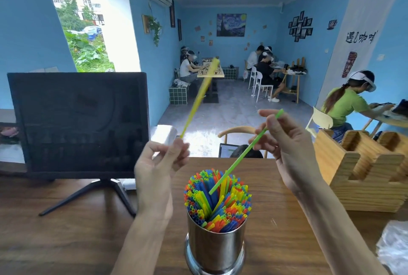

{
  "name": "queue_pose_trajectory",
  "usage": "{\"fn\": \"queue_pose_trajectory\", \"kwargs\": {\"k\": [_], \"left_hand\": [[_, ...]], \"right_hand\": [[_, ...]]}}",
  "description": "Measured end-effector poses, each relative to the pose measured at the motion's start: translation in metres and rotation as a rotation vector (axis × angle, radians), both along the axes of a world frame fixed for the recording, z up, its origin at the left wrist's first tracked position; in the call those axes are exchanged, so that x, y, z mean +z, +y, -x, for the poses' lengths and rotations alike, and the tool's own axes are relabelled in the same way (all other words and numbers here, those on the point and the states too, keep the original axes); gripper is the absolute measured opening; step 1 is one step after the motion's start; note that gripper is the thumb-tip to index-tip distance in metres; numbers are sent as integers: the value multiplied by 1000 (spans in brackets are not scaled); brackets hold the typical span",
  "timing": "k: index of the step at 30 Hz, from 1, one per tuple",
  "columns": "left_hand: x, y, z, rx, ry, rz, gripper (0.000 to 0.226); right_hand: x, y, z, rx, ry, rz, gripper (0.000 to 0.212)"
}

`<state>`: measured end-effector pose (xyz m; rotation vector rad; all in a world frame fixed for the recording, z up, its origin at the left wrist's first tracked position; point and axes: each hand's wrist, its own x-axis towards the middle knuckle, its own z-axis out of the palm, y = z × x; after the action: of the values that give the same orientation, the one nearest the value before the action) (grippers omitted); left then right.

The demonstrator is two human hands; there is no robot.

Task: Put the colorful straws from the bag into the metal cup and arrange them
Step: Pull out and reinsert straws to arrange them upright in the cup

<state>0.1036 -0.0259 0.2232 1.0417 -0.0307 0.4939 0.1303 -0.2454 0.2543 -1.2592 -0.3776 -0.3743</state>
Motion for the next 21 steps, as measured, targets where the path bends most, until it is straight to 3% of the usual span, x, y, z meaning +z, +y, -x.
{"fn": "queue_pose_trajectory", "kwargs": {"k": [3,10,16,21], "left_hand": [[-4,-7,8,-9,47,-205,26],[-10,-15,22,-81,43,-459,16],[-15,-8,24,-171,173,-645,16],[-17,3,18,-331,244,-776,21]], "right_hand": [[-2,6,1,14,4,43,24],[-2,13,-2,-21,25,100,21],[1,12,-2,-28,-28,150,18],[0,14,-2,-76,-121,220,35]]}}
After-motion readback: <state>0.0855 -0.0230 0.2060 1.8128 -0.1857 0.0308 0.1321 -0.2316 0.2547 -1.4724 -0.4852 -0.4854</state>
